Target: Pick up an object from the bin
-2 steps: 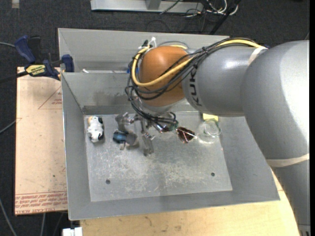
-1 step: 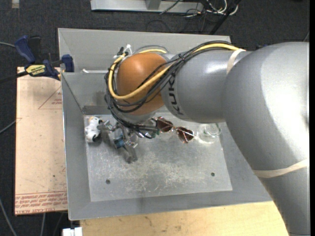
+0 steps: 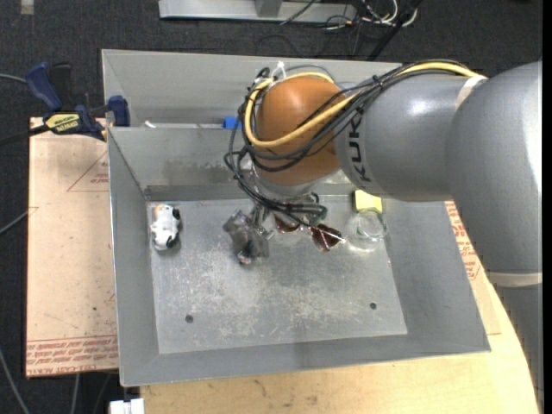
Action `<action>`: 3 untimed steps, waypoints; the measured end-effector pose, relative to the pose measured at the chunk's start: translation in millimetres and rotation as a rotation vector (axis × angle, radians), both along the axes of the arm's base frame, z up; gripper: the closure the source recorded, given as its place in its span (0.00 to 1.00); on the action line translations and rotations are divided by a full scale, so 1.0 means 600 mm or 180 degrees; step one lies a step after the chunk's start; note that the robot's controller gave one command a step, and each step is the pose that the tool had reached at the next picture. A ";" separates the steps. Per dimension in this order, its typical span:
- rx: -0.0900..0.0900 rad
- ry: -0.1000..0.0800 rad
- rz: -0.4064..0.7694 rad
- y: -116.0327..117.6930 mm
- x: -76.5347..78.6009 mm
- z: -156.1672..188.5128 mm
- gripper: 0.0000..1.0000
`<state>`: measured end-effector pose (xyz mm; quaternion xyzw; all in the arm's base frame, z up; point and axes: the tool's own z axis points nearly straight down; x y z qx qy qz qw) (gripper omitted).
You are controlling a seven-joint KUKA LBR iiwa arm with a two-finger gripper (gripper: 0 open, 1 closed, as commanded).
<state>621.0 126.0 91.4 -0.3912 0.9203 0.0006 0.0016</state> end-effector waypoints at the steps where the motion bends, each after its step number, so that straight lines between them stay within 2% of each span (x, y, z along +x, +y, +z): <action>1: 0.0001 0.0000 0.0001 0.000 0.000 0.000 1.00; 2: -0.0007 0.0021 0.0050 0.046 -0.011 0.081 1.00; 3: 0.0003 0.0001 -0.0030 0.047 0.036 0.187 1.00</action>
Offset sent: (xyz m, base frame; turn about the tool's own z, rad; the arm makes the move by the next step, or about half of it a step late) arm -0.0079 0.0428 0.0785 -0.0237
